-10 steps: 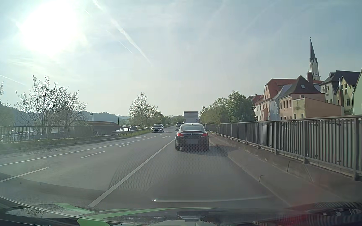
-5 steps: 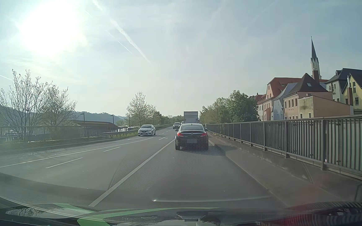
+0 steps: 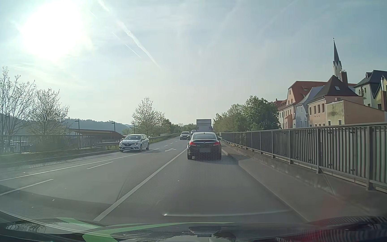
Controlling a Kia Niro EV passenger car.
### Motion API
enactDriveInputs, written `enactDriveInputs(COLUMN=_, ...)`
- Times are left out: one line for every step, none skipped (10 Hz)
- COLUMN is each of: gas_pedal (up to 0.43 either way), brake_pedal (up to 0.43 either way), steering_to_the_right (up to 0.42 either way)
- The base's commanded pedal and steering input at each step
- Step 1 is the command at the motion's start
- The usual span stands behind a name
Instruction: Follow the waypoints while adhering to traffic rules and regulations
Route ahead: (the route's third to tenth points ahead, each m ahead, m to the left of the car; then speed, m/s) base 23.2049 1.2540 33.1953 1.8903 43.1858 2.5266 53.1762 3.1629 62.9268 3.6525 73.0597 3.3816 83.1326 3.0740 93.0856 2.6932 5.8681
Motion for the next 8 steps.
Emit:
enactDriveInputs(gas_pedal=0.039, brake_pedal=0.0, steering_to_the_right=0.001)
enactDriveInputs(gas_pedal=0.059, brake_pedal=0.0, steering_to_the_right=0.001)
enactDriveInputs(gas_pedal=0.059, brake_pedal=0.0, steering_to_the_right=0.001)
enactDriveInputs(gas_pedal=0.059, brake_pedal=0.0, steering_to_the_right=0.001)
enactDriveInputs(gas_pedal=0.059, brake_pedal=0.0, steering_to_the_right=0.001)
enactDriveInputs(gas_pedal=0.059, brake_pedal=0.0, steering_to_the_right=0.001)
enactDriveInputs(gas_pedal=0.059, brake_pedal=0.0, steering_to_the_right=0.001)
enactDriveInputs(gas_pedal=0.067, brake_pedal=0.0, steering_to_the_right=0.0)
